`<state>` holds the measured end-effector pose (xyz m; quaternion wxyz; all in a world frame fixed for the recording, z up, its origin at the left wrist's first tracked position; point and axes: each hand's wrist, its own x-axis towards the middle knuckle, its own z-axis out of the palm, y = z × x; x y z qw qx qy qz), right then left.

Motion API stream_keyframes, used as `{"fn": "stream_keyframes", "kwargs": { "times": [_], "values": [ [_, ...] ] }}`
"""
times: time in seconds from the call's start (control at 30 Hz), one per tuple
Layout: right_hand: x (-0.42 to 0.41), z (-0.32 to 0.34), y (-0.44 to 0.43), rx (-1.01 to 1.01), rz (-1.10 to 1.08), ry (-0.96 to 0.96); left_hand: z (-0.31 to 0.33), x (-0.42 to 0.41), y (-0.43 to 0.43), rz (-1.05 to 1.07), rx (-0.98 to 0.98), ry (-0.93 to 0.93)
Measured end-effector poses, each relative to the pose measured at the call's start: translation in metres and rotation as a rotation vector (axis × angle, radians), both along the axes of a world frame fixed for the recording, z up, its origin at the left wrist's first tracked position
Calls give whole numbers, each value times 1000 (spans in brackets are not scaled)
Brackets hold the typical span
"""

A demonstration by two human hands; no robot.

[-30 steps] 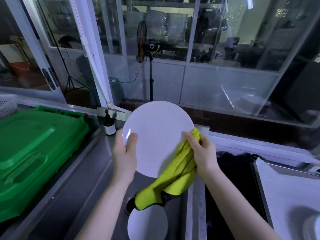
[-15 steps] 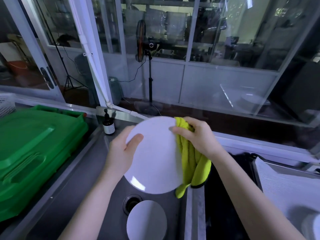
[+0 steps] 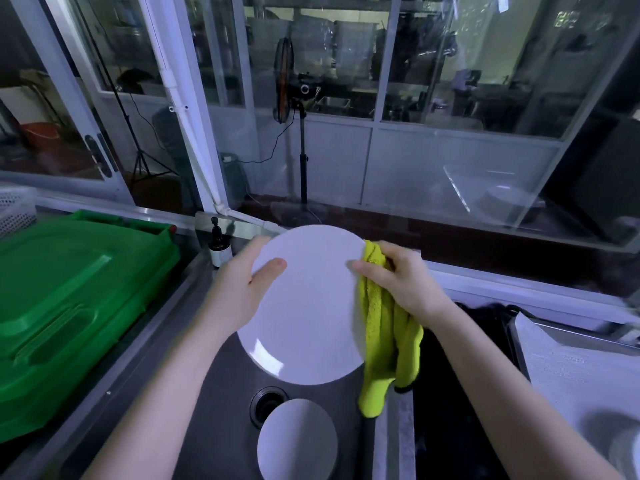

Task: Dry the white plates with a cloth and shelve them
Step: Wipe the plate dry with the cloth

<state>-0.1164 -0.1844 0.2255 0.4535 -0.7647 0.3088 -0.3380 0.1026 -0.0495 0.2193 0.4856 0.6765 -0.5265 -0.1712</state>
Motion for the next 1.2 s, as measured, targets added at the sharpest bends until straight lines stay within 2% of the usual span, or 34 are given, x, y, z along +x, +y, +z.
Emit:
{"fn": "stream_keyframes", "kwargs": {
  "times": [0.1,0.17,0.23,0.3,0.4,0.5,0.57,0.63,0.73,0.8,0.87,0.93,1.0,1.1,1.2],
  "values": [
    [7,14,-3,-139,116,142,13,-1,-7,-127,104,-230],
    [11,15,-1,-210,121,180,17,-3,-10,-171,140,-235],
    [11,9,0,-237,55,168,16,-5,-8,-130,97,-99],
    [6,-1,0,-162,-65,67,3,-9,-3,33,-33,150],
    [4,-23,9,188,-296,-269,-30,-38,4,288,-224,490],
    [12,-46,26,486,-408,-473,-46,-65,3,318,-349,666],
    [13,-52,31,540,-409,-467,-42,-63,-2,338,-366,617],
    [9,-44,26,477,-376,-395,-36,-50,-4,295,-337,533],
    [-1,-15,8,175,-250,-241,-18,-27,1,148,-254,342],
    [-1,9,-1,-67,-111,-39,-6,-14,1,36,-147,186],
    [3,28,-4,-205,26,169,1,-9,-3,-53,-22,13],
    [11,37,-1,-268,123,280,2,-10,-6,-84,28,-87],
    [14,38,1,-268,137,258,1,-14,-5,-76,-22,-59],
    [8,24,1,-200,16,133,-5,-18,2,-25,-118,79],
    [1,-11,10,38,-176,-57,-15,-23,7,134,-227,338]
  ]
}}
